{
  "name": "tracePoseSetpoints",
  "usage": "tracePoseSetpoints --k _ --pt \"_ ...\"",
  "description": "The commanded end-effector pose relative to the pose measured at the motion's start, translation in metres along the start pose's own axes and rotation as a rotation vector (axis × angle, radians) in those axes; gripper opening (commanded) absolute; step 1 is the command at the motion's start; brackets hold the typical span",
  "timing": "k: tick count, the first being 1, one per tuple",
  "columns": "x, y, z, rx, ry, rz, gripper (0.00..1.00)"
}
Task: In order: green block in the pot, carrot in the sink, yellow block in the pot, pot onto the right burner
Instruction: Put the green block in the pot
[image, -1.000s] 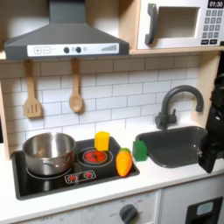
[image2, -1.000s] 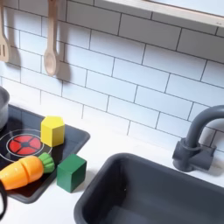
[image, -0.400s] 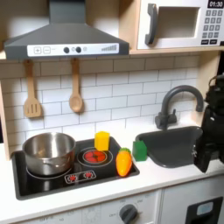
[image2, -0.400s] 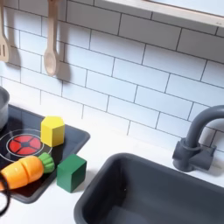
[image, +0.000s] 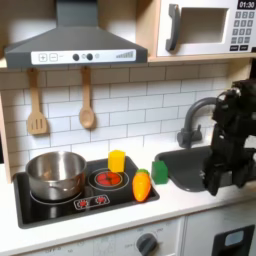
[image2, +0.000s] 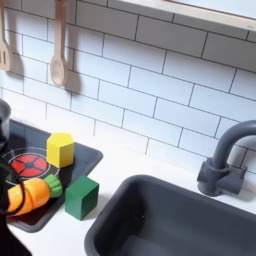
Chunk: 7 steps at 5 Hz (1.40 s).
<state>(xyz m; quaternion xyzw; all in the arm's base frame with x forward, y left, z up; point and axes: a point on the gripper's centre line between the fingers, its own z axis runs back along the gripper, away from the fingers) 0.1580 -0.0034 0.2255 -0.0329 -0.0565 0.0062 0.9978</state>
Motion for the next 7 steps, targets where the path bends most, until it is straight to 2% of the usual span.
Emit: tracePoseSetpoints --k 1,3,5,7 --pt "0.024 0.011 -0.016 -0.018 0.009 -0.032 1.00" --pt "0.050 0.019 -0.030 -0.048 0.012 -0.074 1.00" --pt "0.080 0.017 -0.043 -0.031 0.006 -0.120 1.00" --pt "0.095 0.019 -0.060 -0.007 0.028 -0.113 1.00"
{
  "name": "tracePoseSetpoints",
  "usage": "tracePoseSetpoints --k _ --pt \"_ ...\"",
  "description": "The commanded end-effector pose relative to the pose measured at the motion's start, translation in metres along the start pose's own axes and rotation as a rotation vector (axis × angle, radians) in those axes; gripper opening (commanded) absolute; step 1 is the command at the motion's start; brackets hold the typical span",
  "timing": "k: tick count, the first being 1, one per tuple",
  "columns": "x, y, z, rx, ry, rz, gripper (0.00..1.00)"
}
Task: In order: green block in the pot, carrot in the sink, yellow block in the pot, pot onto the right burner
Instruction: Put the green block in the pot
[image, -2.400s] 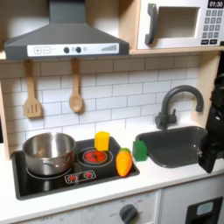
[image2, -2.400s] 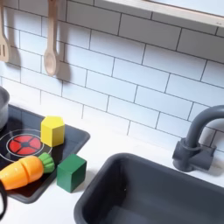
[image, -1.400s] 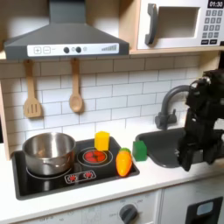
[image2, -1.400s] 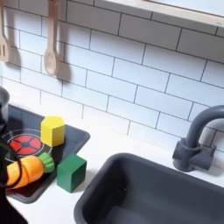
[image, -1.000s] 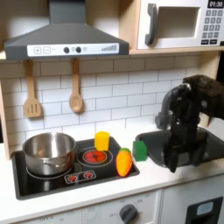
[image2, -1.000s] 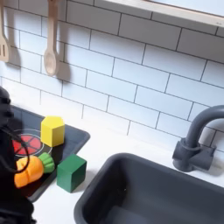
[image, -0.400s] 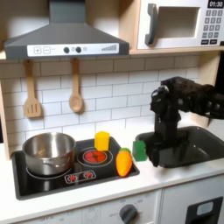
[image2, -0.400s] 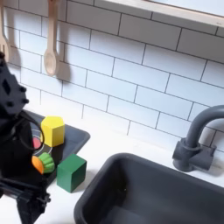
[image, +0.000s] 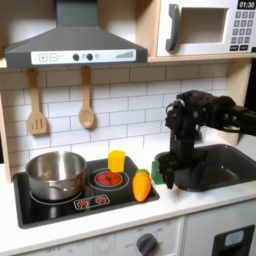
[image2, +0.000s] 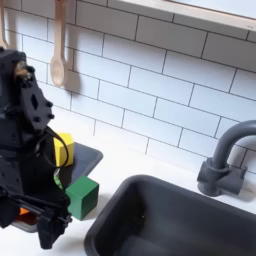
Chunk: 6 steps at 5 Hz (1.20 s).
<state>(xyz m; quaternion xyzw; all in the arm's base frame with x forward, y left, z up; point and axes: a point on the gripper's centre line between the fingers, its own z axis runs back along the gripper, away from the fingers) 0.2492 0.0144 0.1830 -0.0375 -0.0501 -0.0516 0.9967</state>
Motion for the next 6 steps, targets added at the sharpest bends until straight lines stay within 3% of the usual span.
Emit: tracePoseSetpoints --k 1,3,4,5,6 --pt "0.014 0.005 -0.011 0.014 0.015 0.009 1.00" --pt "0.019 0.008 -0.024 0.013 0.002 -0.012 1.00" --pt "0.030 0.012 -0.022 0.049 -0.058 -0.016 1.00" --pt "0.041 0.012 -0.023 0.053 -0.074 -0.023 1.00" --pt "0.042 0.012 -0.031 0.043 -0.057 -0.027 1.00"
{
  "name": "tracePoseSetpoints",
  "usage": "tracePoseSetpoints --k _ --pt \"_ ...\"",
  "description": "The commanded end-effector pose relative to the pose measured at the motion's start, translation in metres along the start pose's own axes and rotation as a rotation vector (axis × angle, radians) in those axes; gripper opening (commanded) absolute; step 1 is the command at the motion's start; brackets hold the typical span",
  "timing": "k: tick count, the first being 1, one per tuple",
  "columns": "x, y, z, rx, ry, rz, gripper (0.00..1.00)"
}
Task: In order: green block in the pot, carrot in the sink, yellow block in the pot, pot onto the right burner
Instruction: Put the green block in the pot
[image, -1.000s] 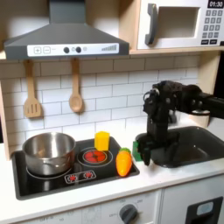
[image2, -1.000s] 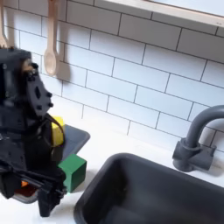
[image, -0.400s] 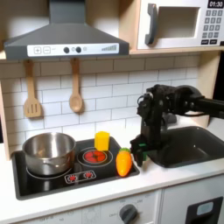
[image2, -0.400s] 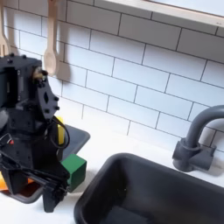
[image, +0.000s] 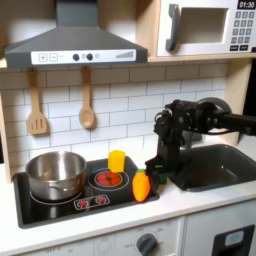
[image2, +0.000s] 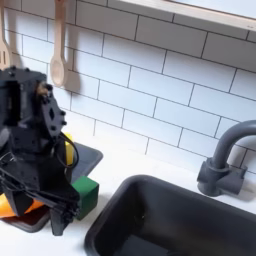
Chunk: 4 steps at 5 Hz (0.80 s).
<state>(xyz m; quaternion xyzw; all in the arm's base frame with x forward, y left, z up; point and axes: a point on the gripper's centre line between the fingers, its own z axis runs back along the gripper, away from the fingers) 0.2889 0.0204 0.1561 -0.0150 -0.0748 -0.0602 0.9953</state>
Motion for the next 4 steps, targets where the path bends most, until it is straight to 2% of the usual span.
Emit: tracePoseSetpoints --k 1,2,4 --pt "0.010 -0.008 -0.006 0.001 0.001 -0.044 1.00" --pt "0.014 -0.012 -0.011 -0.022 -0.003 -0.049 1.00" --pt "0.020 -0.007 -0.015 -0.023 -0.018 -0.044 1.00"
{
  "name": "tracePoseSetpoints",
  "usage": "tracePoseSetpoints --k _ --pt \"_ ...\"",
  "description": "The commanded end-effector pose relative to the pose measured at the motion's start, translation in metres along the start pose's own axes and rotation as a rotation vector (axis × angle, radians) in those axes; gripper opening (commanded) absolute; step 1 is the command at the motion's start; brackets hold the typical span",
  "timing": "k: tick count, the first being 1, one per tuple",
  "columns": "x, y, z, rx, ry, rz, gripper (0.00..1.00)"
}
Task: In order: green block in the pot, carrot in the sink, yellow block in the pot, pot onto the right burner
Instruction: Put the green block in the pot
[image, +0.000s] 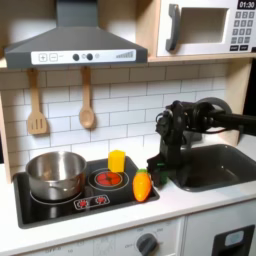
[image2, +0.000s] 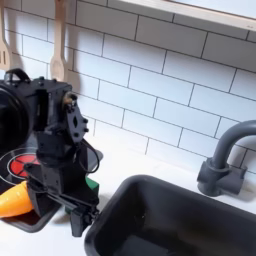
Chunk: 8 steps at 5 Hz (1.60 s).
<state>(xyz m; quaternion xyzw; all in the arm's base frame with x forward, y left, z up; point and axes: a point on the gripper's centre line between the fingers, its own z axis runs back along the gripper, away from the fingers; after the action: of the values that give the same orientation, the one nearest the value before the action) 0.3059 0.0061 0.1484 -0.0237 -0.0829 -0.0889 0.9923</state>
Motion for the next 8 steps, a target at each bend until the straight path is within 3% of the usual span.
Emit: tracePoseSetpoints --k 1,2,3,4,7,8 --pt "0.005 0.006 -0.007 0.006 0.002 0.010 1.00" --pt "0.015 0.011 -0.003 0.008 -0.034 0.031 1.00" --pt "0.018 0.012 -0.006 0.010 -0.030 0.029 1.00" --pt "0.019 0.015 -0.003 0.033 -0.038 0.031 1.00" --pt "0.029 0.011 -0.010 0.020 -0.054 0.036 1.00" --pt "0.034 0.008 -0.016 -0.006 -0.060 0.025 1.00"
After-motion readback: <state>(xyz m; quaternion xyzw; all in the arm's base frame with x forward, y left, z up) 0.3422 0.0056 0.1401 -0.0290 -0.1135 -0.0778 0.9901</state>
